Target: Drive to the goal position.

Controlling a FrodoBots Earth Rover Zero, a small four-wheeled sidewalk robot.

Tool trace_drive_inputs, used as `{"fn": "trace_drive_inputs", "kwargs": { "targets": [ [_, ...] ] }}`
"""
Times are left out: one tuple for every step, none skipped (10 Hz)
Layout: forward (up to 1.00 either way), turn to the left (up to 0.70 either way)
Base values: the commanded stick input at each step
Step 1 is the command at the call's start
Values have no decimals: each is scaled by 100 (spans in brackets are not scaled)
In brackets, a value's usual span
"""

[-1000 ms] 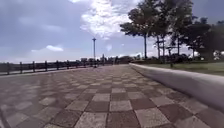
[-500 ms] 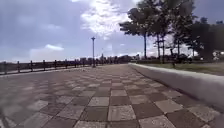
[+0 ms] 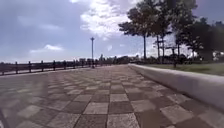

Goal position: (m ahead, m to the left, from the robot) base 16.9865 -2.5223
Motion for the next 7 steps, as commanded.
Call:
{"fn": "trace_drive_inputs", "kwargs": {
  "targets": [
    [45, 0],
    [45, 0],
    [45, 0],
    [45, 0],
    [45, 0],
    [45, 0],
    [45, 0]
  ]
}}
